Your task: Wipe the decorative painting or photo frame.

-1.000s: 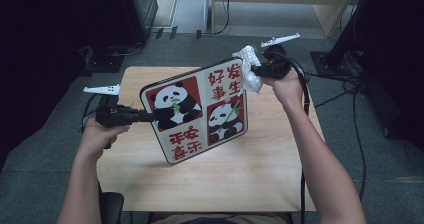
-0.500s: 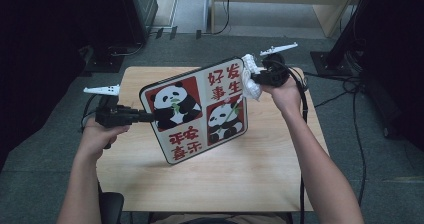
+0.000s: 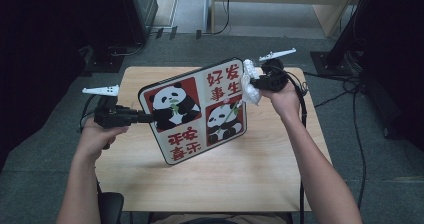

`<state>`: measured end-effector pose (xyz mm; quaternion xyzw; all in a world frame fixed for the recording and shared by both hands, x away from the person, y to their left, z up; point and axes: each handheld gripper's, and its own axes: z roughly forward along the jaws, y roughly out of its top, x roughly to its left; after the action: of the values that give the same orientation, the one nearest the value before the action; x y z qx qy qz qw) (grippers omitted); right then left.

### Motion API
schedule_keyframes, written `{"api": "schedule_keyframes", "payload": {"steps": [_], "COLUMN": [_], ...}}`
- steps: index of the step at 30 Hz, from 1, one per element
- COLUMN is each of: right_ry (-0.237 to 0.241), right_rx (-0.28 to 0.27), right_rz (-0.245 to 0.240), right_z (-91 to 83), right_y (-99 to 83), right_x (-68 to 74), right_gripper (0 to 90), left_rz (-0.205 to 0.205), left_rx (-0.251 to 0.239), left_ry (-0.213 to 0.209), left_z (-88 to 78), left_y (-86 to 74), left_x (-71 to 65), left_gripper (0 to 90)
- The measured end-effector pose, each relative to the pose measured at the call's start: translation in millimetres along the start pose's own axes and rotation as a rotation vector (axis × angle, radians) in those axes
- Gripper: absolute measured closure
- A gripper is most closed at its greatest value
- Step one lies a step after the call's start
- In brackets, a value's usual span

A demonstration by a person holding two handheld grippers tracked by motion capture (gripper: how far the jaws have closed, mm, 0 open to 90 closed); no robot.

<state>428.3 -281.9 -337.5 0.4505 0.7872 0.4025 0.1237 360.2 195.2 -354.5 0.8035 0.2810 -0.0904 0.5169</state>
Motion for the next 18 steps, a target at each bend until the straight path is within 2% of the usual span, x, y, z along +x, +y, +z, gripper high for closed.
{"api": "schedule_keyframes", "payload": {"steps": [18], "right_ry": [0.01], "right_rx": [0.008], "right_rz": [0.027], "right_z": [8.2], "right_y": [-16.9], "right_x": [-3.0], "right_gripper": [79.4], "left_rz": [0.001], "left_rx": [0.003], "left_ry": [-0.004], "left_z": [0.9], "left_y": [0.3], "left_x": [-0.2], "left_gripper": [76.4]}}
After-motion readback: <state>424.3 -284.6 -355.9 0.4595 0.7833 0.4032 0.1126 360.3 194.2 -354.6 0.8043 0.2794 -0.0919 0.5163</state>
